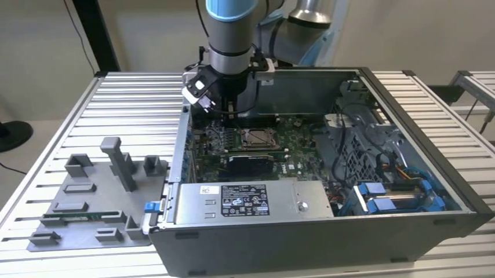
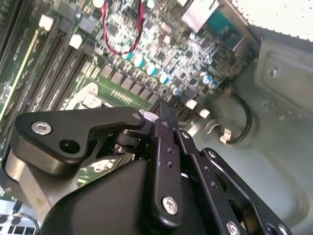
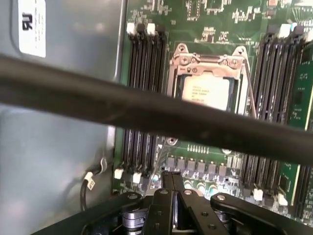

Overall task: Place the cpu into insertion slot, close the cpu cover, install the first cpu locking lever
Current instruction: 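Close the cpu cover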

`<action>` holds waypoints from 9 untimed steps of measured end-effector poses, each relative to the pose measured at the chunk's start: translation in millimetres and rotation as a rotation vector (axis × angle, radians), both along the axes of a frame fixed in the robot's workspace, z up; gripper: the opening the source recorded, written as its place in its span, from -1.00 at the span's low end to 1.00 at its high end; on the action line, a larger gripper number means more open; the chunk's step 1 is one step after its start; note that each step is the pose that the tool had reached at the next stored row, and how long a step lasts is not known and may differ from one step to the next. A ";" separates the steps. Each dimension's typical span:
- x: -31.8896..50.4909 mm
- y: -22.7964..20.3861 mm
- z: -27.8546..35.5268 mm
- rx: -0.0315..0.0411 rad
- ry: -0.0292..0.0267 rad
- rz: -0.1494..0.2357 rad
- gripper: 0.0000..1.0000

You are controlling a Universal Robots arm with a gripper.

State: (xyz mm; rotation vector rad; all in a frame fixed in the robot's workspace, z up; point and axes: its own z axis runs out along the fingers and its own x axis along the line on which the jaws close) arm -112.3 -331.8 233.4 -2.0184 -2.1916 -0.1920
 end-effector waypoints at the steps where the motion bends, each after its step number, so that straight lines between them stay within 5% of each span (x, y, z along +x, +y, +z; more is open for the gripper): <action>1: -1.8 -0.5 -0.3 0.0015 0.0001 0.000 -1.00; 9: -3.7 -2.9 -3.2 0.0069 0.0033 0.026 -1.00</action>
